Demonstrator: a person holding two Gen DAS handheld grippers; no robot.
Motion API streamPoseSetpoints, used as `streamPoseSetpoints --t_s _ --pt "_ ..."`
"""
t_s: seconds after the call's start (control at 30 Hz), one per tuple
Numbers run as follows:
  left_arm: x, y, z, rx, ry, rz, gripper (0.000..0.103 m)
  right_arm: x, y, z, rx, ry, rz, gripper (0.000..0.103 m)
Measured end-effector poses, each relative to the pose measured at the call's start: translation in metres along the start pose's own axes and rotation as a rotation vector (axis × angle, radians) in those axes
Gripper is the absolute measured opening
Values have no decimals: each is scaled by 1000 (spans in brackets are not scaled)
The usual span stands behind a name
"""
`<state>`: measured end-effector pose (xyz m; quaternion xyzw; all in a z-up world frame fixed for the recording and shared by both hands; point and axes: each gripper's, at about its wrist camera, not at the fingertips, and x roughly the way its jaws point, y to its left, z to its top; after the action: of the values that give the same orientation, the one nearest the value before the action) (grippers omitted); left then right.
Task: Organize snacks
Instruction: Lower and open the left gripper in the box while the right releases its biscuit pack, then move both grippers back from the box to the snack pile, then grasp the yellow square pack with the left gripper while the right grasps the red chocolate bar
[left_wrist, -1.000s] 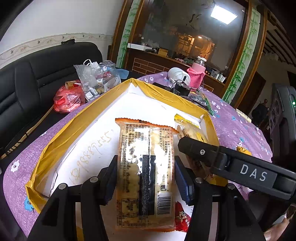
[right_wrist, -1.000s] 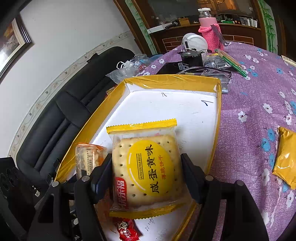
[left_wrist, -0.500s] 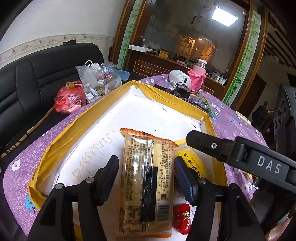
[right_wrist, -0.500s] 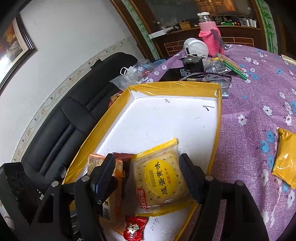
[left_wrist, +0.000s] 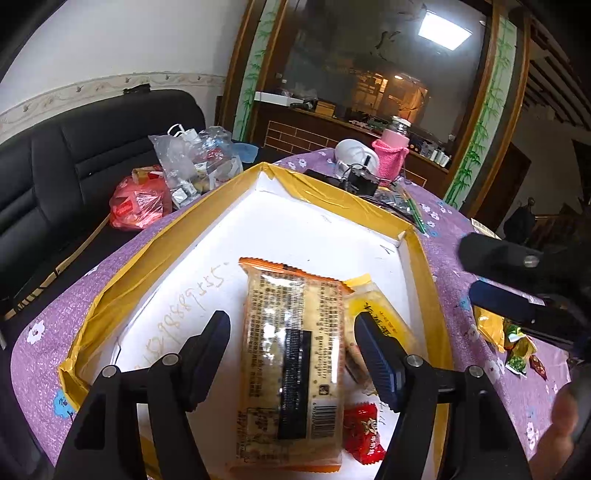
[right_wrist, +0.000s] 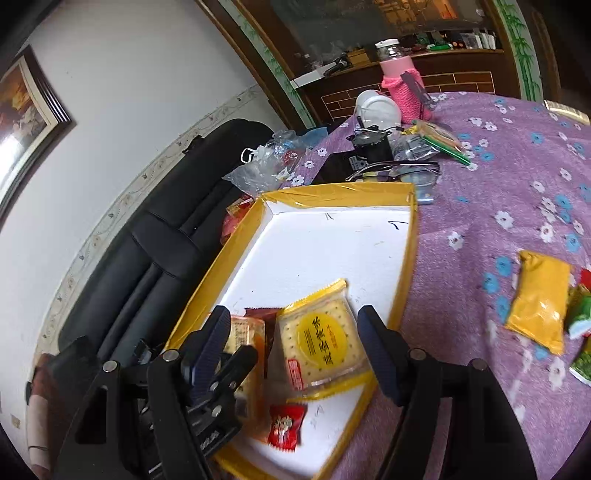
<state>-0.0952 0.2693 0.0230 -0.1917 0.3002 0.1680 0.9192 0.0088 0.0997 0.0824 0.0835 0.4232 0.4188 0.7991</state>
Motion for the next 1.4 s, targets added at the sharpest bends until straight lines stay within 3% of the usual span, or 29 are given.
streamPoseSetpoints --t_s 0.2,0.47,0.63,0.73,0.87,0.97,1.2,1.4 --pt "-6 -10 0 32 -1 9 73 -37 -31 4 24 -44 -32 71" --pt "-31 -36 10 91 -40 -2 73 -85 -115 8 124 -66 -126 71" --pt "-34 -73 15 162 11 -72 73 -122 -182 6 202 -97 -246 70" --pt "-28 -106 18 218 81 -158 73 -146 -229 -1 288 -129 -298 70" --pt "-2 -160 22 301 234 -259 73 -164 -286 -17 437 -169 -258 70" --pt "28 -197 19 343 338 -273 73 -169 -306 -21 518 -158 -180 70" --pt "85 -254 2 480 401 -143 73 -185 -302 -19 500 -195 -144 70" --pt "118 -269 -4 461 409 -137 72 -181 -305 -18 525 -169 -104 70"
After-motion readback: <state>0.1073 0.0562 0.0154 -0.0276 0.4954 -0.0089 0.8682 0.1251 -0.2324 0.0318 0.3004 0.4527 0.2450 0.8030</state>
